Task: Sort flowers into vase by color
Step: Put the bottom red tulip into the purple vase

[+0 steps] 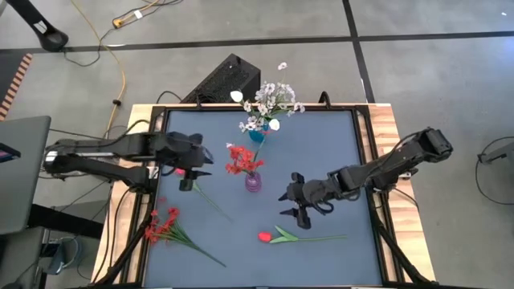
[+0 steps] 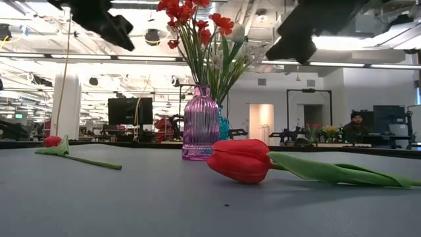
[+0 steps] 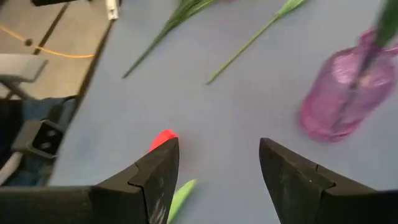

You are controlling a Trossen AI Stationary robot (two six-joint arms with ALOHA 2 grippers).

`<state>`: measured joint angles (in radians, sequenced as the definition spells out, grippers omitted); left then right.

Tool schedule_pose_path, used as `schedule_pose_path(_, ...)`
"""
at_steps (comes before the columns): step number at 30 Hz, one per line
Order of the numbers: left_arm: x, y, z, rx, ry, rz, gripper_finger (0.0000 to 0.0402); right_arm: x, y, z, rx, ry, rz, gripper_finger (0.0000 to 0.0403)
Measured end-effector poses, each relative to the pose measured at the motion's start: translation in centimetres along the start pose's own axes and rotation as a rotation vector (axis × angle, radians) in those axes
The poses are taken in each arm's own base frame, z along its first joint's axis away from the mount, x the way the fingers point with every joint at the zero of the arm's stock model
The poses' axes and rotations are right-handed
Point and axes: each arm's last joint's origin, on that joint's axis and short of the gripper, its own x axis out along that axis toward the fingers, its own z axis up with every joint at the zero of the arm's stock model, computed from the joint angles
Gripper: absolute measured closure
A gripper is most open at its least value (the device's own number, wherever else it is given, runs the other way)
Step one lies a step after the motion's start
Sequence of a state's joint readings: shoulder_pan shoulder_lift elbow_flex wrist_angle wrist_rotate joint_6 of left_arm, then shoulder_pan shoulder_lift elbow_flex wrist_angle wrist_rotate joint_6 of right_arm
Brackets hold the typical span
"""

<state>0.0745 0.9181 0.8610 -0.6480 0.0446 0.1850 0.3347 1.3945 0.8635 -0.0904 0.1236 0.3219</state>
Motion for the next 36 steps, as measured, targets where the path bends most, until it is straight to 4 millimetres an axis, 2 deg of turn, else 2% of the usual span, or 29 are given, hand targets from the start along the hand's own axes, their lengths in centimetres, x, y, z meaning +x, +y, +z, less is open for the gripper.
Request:
schedule_pose_path(4,-0.1,-1.0,-2.0,-0.006,-0.222,0.006,0.0237,0.0,1.5,-0.8,0.016,0.042,0.032,0.0154)
schedule_pose_path(11,2.3,-2.7,-6.1,0.053,-0.549,-0.035,0.0237,0.4,4.4,-3.1,-0.004,0.145,0.084,0.0154)
schedule_pose_path(15,3.2,-3.0,-7.6,0.085,-0.657,-0.025,0.0237,1.3,5.7,-4.1,0.018,0.232,0.088,0.0154)
schedule_pose_path(19,3.6,-3.1,-8.5,0.098,-0.676,-0.013,0.0237,2.6,6.9,-4.8,0.029,0.350,0.076,0.0154)
schedule_pose_path(27,3.6,-3.1,-8.5,0.103,-0.678,-0.012,0.0237,5.0,7.9,-7.0,0.122,0.593,0.024,0.0154)
schedule_pose_path(36,3.7,-3.1,-8.6,0.111,-0.668,-0.011,0.0237,7.1,8.3,-9.8,0.158,0.700,-0.024,0.0155)
